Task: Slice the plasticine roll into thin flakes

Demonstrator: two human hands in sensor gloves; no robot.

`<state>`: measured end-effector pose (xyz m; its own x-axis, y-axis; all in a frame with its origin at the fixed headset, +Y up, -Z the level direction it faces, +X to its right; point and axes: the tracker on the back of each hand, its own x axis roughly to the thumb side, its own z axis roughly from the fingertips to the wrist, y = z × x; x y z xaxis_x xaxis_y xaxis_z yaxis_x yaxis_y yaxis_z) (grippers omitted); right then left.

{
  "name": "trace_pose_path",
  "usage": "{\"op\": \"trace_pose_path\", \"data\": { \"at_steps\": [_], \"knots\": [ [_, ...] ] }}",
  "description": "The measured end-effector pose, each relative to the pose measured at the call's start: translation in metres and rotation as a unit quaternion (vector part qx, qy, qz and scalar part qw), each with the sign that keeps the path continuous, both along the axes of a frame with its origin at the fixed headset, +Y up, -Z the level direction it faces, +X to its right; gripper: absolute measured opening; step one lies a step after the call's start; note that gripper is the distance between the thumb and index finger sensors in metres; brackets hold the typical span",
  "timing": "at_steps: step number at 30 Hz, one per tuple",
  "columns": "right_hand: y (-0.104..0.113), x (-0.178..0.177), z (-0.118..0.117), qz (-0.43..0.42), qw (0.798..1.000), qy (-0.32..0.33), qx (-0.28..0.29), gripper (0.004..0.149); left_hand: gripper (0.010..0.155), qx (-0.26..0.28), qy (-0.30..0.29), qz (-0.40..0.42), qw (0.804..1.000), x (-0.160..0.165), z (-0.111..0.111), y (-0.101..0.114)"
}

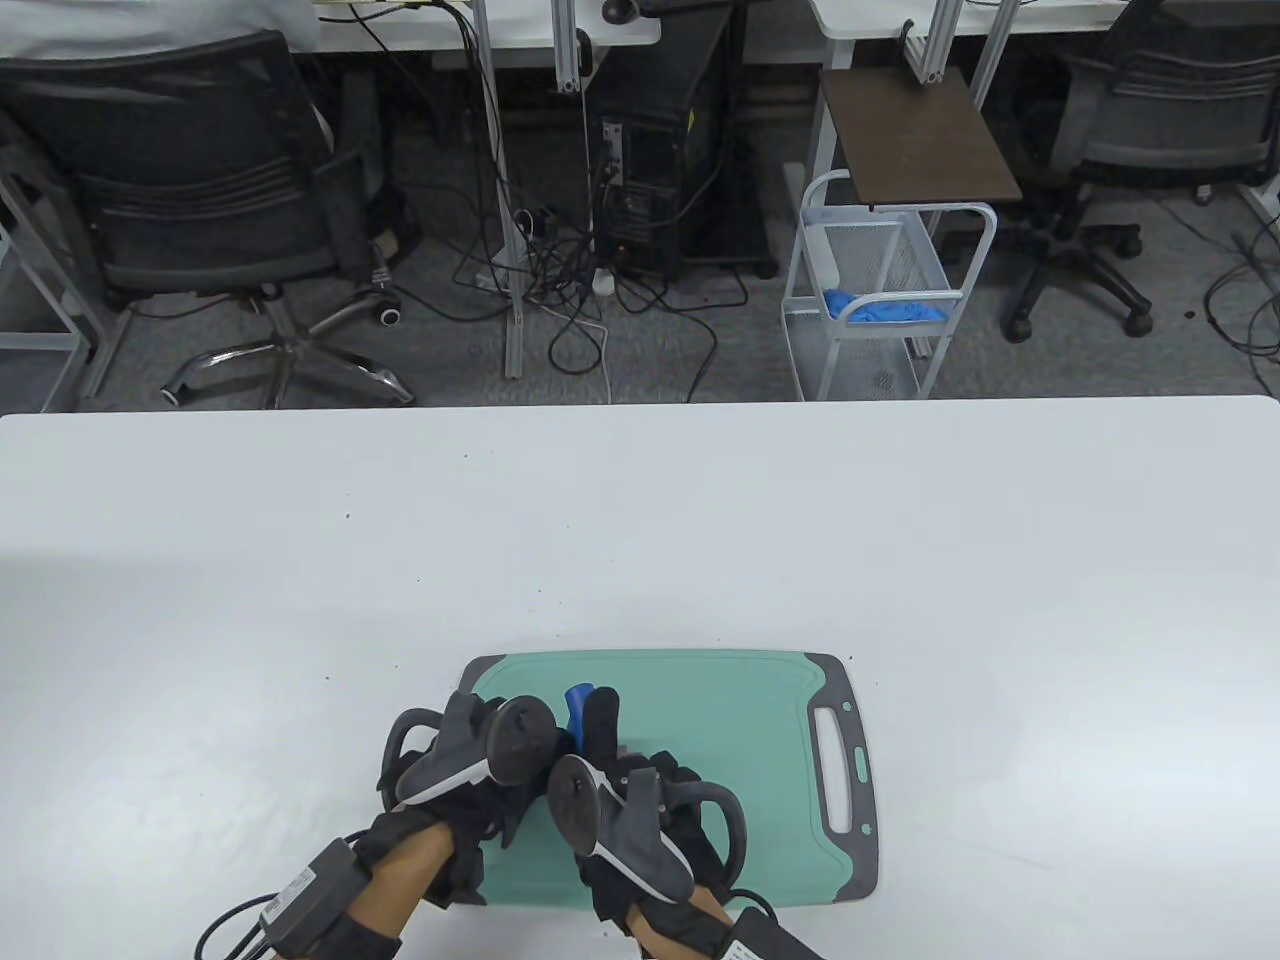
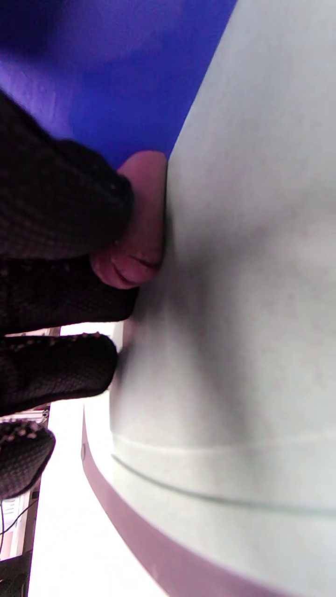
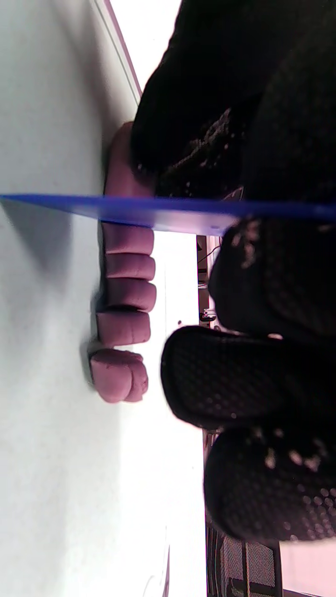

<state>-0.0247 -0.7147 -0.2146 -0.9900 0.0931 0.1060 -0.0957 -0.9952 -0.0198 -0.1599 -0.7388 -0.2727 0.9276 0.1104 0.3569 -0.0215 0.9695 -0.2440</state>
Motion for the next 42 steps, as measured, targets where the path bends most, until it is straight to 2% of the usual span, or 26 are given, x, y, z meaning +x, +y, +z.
{"op": "trace_pose_path", "data": {
  "at_steps": [12, 25, 34, 42],
  "knots": [
    [0.003, 0.003, 0.003, -0.020, 1.000, 0.001, 0.014, 0.084, 0.056, 0.026, 0.016, -0.013, 0.999, -0.002, 0.001, 0.001],
    [0.013, 0.007, 0.008, -0.042, 0.999, -0.002, 0.020, 0.084, 0.051, 0.027, 0.022, -0.011, 0.999, -0.003, 0.000, 0.001],
    [0.013, 0.005, 0.011, -0.048, 0.999, 0.009, -0.011, 0.084, 0.049, 0.028, 0.029, 0.000, 0.999, -0.006, -0.002, 0.001],
    [0.014, 0.004, 0.013, -0.041, 0.999, 0.010, -0.014, 0.084, 0.049, 0.030, 0.028, 0.000, 0.999, -0.006, -0.002, 0.001]
  ]
}}
